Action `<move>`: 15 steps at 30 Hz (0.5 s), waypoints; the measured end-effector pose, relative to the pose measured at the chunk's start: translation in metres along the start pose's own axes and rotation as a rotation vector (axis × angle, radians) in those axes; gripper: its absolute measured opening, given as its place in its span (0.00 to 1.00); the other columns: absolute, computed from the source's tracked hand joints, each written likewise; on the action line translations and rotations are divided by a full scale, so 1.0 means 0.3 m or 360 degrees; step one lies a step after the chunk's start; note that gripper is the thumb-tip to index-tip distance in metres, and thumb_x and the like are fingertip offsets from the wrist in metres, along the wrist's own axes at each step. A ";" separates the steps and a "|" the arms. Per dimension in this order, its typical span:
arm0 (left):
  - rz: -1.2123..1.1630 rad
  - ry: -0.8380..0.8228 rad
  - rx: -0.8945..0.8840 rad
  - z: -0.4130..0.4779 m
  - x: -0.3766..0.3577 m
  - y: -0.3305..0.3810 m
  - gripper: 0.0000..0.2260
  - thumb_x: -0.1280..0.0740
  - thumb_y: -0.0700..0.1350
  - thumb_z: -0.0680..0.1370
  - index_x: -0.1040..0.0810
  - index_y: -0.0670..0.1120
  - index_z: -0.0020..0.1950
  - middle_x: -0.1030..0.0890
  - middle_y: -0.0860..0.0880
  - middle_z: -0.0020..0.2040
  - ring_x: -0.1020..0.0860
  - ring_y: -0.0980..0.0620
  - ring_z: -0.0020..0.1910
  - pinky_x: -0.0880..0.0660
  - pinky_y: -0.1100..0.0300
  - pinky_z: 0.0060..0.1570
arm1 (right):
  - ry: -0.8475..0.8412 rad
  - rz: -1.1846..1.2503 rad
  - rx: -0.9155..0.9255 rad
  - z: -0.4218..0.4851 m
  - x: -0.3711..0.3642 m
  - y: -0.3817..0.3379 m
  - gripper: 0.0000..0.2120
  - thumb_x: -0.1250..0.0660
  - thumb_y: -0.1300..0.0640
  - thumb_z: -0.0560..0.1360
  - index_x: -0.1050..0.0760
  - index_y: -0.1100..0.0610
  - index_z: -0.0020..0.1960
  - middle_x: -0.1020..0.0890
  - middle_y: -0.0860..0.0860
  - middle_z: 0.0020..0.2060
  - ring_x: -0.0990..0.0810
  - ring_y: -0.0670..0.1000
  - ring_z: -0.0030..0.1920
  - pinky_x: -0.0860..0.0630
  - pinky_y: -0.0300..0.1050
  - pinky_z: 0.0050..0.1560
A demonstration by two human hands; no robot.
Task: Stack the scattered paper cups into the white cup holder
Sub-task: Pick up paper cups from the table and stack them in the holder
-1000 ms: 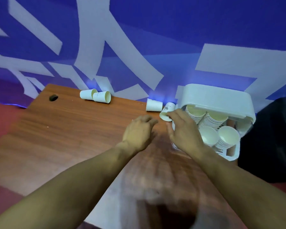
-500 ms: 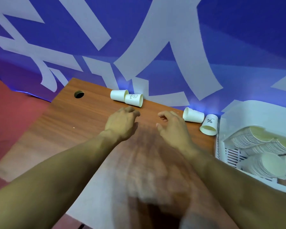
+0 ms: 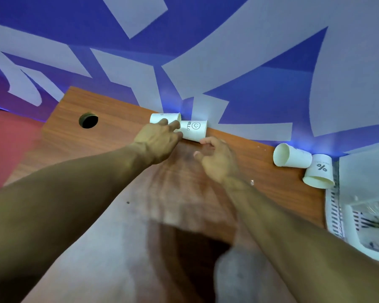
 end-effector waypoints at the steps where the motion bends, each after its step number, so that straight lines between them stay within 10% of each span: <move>1: 0.0039 -0.0025 -0.0035 0.019 -0.007 -0.006 0.16 0.43 0.42 0.80 0.28 0.50 0.66 0.36 0.49 0.72 0.30 0.44 0.61 0.34 0.54 0.35 | 0.0011 0.0012 -0.0008 0.021 -0.013 0.001 0.17 0.27 0.52 0.70 0.23 0.49 0.58 0.26 0.47 0.58 0.26 0.45 0.58 0.34 0.34 0.57; 7: 0.0177 -0.0148 -0.0121 0.107 -0.059 -0.045 0.15 0.44 0.42 0.81 0.28 0.51 0.66 0.48 0.46 0.77 0.31 0.43 0.61 0.34 0.54 0.39 | -0.0014 0.0118 -0.0044 0.109 -0.080 0.007 0.14 0.26 0.57 0.69 0.20 0.53 0.54 0.26 0.48 0.58 0.26 0.43 0.55 0.35 0.30 0.60; 15: 0.0237 -0.0185 -0.0115 0.113 -0.046 -0.043 0.19 0.45 0.35 0.79 0.29 0.45 0.68 0.35 0.41 0.68 0.25 0.42 0.56 0.30 0.52 0.43 | 0.0119 0.0071 -0.0123 0.113 -0.029 0.026 0.14 0.25 0.56 0.68 0.20 0.53 0.53 0.17 0.50 0.50 0.20 0.50 0.50 0.26 0.40 0.53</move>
Point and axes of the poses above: each hand's wrist, its own z-axis towards the middle knuckle, its own x-axis out of the back of the hand, y = z × x, the point moved 10 cm from there along z, towards the middle knuckle
